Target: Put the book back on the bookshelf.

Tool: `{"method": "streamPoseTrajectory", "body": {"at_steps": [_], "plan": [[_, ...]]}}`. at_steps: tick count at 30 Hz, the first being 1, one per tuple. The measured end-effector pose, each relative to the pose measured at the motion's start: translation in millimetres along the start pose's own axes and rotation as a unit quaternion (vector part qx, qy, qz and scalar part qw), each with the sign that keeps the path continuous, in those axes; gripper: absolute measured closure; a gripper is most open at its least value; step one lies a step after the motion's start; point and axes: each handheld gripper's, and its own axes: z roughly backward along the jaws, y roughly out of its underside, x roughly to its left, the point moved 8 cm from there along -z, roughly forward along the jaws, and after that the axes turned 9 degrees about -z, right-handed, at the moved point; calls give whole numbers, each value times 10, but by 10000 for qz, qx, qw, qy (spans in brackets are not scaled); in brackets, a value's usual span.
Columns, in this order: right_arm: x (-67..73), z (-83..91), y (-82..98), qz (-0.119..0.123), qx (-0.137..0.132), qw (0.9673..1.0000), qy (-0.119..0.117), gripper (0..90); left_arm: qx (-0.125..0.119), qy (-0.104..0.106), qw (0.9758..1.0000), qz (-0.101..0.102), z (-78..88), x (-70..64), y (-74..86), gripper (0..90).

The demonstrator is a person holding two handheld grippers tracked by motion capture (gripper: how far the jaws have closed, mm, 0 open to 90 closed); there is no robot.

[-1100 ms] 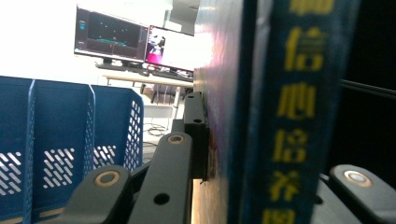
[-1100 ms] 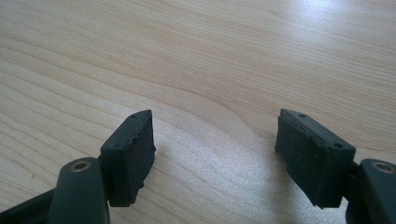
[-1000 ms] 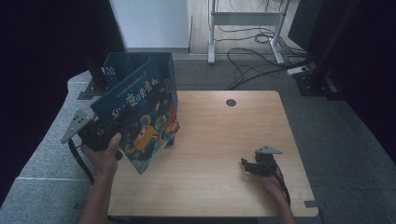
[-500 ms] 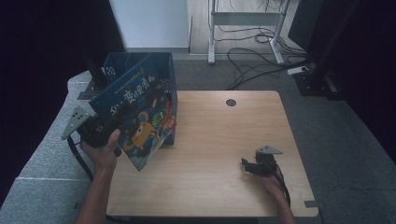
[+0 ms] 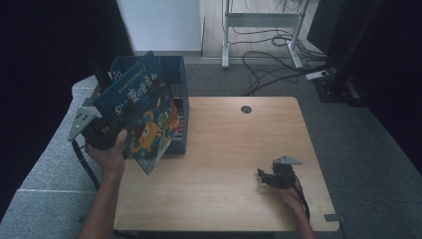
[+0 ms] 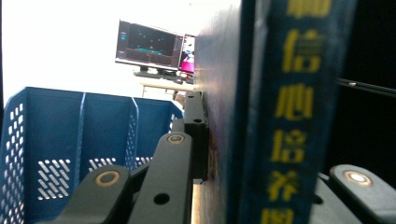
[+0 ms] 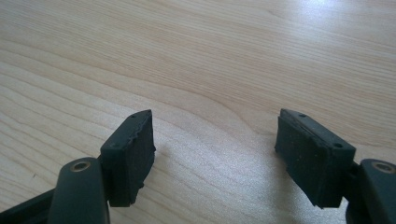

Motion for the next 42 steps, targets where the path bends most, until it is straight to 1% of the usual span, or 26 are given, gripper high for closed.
{"method": "streamPoseTrajectory", "body": {"at_steps": [2,3,6,13,18,21,30,37,40,42], "plan": [[-2,2,0,-32,-8,10000,-8,275,-15,-84,10000,-11,-27,10,5,823],[-5,4,0,-30,-8,10000,-11,275,-32,-119,9999,-49,-46,10,8,823],[-6,4,0,-34,-12,10000,-19,275,-45,-116,9998,-142,-94,5,20,823],[-9,6,-1,-70,-21,10000,-50,275,14,-182,9997,-138,-209,22,23,823],[-13,8,-2,-83,-22,9999,-68,275,-13,-335,9994,-118,-265,68,19,823],[-12,7,-2,-81,-23,9999,-64,275,-57,-426,9989,-196,-303,75,25,823],[-11,7,-2,-81,-21,9999,-62,275,50,-526,9984,-184,-461,123,60,823],[-13,8,-2,-82,-20,9999,-69,276,57,-590,9981,-157,-542,159,71,824],[-13,8,-2,-81,-20,9999,-70,276,60,-653,9975,-252,-582,176,59,823],[-13,8,-3,-97,-24,9999,-75,276,16,-691,9971,-313,-601,180,51,823]]}}
